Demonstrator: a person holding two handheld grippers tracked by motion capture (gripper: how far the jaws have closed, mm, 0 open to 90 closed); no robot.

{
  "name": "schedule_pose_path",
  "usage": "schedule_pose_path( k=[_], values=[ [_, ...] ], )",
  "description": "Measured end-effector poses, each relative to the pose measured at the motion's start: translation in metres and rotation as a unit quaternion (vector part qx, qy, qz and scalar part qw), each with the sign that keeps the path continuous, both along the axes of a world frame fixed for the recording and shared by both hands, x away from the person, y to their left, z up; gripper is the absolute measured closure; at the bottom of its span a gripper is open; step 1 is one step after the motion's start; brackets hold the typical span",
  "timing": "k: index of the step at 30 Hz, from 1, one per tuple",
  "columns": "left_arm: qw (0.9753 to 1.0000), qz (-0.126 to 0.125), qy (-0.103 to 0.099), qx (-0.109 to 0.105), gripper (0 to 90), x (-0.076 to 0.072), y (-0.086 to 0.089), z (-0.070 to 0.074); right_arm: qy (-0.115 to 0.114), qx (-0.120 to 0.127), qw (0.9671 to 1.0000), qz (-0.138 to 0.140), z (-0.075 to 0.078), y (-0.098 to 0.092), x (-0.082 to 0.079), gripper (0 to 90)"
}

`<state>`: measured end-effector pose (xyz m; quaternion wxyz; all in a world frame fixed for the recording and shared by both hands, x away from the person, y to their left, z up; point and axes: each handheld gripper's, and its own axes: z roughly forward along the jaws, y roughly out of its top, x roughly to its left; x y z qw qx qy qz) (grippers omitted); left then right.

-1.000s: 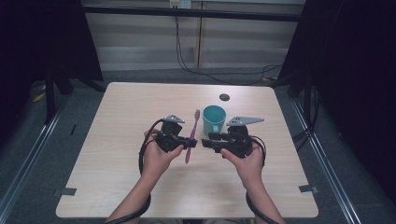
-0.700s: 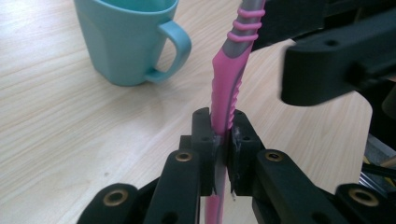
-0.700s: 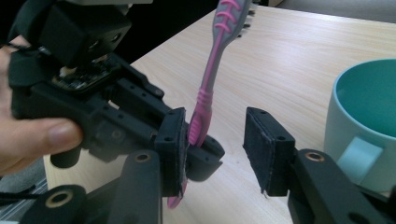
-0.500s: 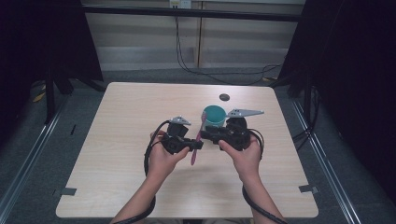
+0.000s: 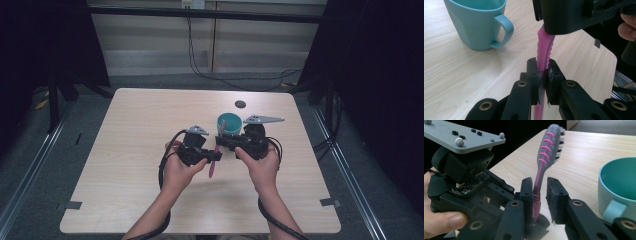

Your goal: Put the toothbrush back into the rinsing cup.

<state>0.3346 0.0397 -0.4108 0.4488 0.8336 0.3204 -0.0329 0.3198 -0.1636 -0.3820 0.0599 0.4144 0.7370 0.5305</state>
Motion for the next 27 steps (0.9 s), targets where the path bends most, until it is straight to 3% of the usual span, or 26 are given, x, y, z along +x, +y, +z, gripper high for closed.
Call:
schedule_pose_path(
  k=[4, 18, 27],
  values=[
    [1.0, 0.0, -0.001, -0.007, 83.4, -0.0002, -0.0009, 0.0012, 0.0, 0.005, 1.0, 0.002, 0.0024, -0.0006, -0.0003, 82.8],
    [0.9997, 0.001, -0.007, -0.024, 81.3, -0.0016, -0.0001, 0.0021, -0.022, -0.004, 0.9997, -0.005, 0.0079, 0.0022, -0.0028, 83.9],
    [0.9994, -0.004, -0.017, -0.031, 75.7, -0.0034, -0.0028, 0.0022, -0.028, 0.005, 0.9995, -0.016, 0.0078, 0.0008, -0.0025, 84.0]
  ],
)
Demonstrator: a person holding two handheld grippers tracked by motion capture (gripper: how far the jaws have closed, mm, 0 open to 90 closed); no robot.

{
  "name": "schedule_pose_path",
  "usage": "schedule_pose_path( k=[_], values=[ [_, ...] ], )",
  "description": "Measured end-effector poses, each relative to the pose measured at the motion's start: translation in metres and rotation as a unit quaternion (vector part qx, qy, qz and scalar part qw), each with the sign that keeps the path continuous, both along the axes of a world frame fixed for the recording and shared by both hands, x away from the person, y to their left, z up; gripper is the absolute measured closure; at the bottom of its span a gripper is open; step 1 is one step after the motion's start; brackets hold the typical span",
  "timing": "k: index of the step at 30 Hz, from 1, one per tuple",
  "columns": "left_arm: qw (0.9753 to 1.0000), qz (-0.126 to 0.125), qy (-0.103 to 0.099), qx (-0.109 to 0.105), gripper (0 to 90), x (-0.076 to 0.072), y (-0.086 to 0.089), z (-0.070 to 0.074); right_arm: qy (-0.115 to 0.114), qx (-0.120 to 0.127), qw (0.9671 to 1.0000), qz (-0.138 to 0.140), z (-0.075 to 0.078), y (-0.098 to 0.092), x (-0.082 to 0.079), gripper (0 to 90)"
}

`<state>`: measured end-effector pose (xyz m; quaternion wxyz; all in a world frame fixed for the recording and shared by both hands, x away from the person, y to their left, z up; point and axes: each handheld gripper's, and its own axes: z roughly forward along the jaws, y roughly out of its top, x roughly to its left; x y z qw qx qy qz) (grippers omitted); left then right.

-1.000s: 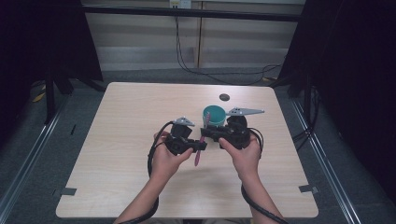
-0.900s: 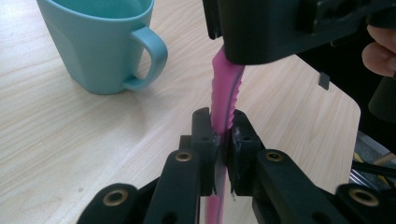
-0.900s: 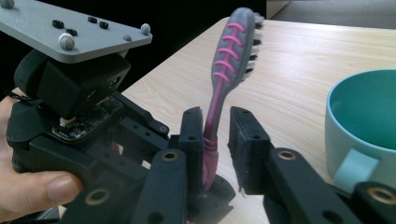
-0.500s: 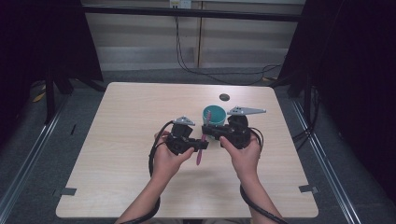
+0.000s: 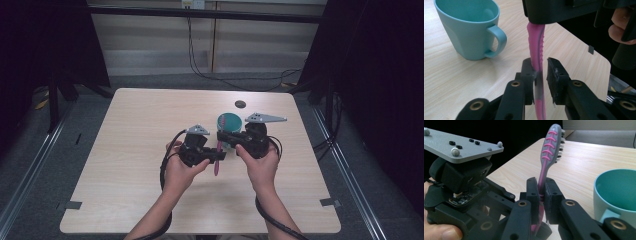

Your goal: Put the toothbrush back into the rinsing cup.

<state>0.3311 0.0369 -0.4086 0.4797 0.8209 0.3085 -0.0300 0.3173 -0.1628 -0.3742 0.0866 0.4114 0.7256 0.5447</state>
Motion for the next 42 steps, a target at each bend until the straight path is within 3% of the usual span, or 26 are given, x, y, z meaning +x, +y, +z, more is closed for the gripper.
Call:
schedule_pose_path(
  k=[10, 17, 26, 31, 42],
  values=[
    [1.0, -0.003, -0.008, -0.002, 70.5, 0.0, 0.004, -0.001, -0.004, 0.004, 1.0, 0.006, -0.004, 0.001, 0.0, 84.2],
    [0.9994, 0.002, -0.035, 0.007, 44.1, 0.0, 0.008, 0.004, -0.011, -0.007, 0.9999, 0.007, 0.001, -0.002, 0.0, 84.1],
    [0.9988, 0.005, -0.038, 0.031, 30.0, 0.001, 0.016, -0.001, -0.019, -0.014, 0.9997, -0.002, 0.005, -0.012, -0.001, 84.1],
    [0.9983, 0.01, -0.04, 0.041, 24.3, 0.001, 0.023, -0.007, -0.02, -0.014, 0.9997, -0.005, 0.006, -0.018, -0.001, 84.2],
    [0.997, 0.014, -0.039, 0.065, 20.6, -0.001, 0.041, -0.025, -0.024, -0.016, 0.9995, -0.008, 0.008, -0.023, -0.002, 84.1]
  ],
)
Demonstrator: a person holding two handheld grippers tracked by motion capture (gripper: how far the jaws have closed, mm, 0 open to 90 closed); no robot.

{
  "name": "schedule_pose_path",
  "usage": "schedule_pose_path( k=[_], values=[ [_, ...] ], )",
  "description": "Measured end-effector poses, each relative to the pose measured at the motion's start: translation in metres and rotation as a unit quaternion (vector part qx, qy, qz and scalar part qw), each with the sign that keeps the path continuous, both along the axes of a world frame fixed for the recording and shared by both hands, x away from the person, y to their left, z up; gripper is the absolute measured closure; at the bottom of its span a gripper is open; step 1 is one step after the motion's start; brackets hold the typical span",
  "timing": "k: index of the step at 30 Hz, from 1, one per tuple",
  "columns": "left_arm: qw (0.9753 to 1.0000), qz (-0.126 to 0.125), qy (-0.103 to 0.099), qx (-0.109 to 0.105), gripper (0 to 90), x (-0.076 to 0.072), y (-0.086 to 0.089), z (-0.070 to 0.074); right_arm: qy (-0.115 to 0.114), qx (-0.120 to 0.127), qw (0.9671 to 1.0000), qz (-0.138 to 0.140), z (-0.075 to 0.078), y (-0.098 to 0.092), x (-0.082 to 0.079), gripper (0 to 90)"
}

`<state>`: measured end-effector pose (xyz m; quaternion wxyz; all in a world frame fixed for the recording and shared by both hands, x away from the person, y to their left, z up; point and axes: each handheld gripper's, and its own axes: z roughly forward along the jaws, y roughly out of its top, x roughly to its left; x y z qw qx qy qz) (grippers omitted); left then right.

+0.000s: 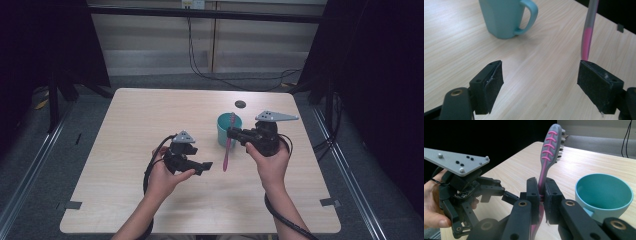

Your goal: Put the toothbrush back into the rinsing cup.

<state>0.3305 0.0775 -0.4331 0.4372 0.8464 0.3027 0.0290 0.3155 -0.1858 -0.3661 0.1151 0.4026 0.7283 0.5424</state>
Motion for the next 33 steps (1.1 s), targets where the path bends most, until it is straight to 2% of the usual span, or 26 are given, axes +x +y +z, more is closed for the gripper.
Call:
schedule_pose_path(
  k=[4, 9, 15, 25, 33],
  values=[
    [0.9999, -0.001, -0.005, 0.013, 19.9, -0.002, 0.007, -0.007, -0.001, -0.002, 1.0, -0.001, 0.001, -0.002, 0.0, 84.2],
    [0.9997, -0.003, 0.0, 0.026, 18.2, -0.005, 0.014, -0.018, -0.001, 0.003, 1.0, -0.003, 0.003, -0.004, 0.001, 84.1],
    [0.999, -0.006, -0.001, 0.045, 17.2, -0.009, 0.022, -0.031, -0.006, -0.003, 1.0, -0.002, 0.008, -0.005, 0.002, 84.1],
    [0.9973, -0.009, -0.002, 0.073, 17.3, -0.013, 0.033, -0.042, -0.01, -0.007, 0.9999, -0.001, 0.013, -0.003, 0.005, 84.1],
    [0.9966, -0.014, -0.003, 0.081, 17.6, -0.017, 0.038, -0.047, -0.017, -0.012, 0.9998, -0.002, 0.021, -0.003, 0.007, 84.1]
  ],
)
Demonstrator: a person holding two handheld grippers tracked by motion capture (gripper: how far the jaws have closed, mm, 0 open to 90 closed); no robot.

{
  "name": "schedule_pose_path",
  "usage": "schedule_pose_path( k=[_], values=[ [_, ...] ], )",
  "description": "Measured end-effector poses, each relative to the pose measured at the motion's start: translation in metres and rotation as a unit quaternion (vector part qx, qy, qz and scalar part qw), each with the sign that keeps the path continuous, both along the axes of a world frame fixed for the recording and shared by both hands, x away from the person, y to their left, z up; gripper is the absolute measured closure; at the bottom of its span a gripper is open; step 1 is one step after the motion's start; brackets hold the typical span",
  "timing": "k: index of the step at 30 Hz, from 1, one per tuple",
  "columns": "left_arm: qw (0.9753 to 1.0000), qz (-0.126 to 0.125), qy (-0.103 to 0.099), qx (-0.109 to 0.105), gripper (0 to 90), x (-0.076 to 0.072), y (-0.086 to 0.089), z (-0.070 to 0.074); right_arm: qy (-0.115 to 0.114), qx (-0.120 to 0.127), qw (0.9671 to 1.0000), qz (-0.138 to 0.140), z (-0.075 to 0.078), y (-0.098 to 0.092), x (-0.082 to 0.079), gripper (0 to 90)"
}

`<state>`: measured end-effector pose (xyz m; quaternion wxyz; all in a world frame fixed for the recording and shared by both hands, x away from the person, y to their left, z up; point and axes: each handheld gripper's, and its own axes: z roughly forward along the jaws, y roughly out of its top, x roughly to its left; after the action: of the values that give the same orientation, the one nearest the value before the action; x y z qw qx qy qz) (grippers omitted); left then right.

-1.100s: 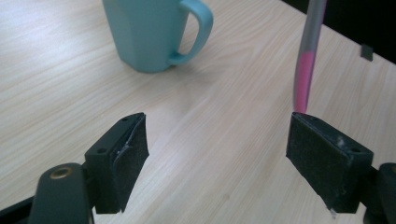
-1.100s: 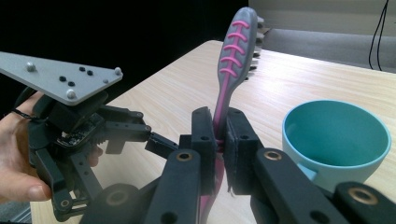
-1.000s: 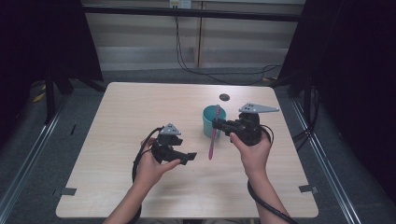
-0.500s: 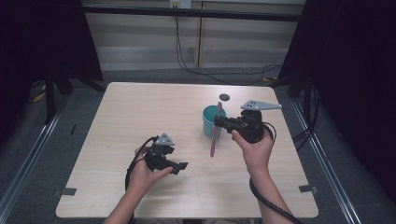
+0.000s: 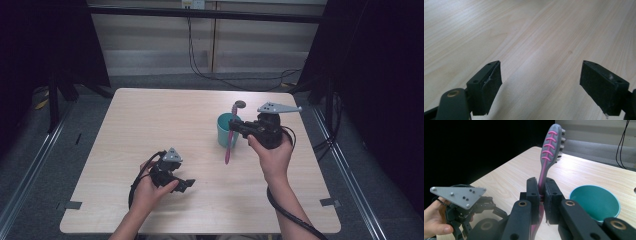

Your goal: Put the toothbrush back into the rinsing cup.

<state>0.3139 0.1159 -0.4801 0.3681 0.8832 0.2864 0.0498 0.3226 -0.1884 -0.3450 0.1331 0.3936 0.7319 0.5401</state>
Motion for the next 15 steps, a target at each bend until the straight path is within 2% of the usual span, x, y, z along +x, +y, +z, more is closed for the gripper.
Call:
schedule_pose_path(
  k=[6, 9, 15],
  values=[
    [1.0, -0.001, -0.005, 0.007, 18.0, -0.003, 0.003, -0.005, -0.002, 0.0, 1.0, -0.002, 0.003, 0.0, 0.003, 84.1],
    [0.9997, -0.012, -0.012, 0.015, 17.9, -0.005, 0.006, -0.005, -0.008, 0.003, 0.9999, -0.006, 0.008, 0.0, 0.006, 84.1],
    [0.9997, -0.009, -0.013, 0.018, 17.9, -0.007, 0.01, -0.013, -0.015, -0.001, 0.9998, -0.016, 0.015, -0.001, 0.012, 84.1]
  ],
)
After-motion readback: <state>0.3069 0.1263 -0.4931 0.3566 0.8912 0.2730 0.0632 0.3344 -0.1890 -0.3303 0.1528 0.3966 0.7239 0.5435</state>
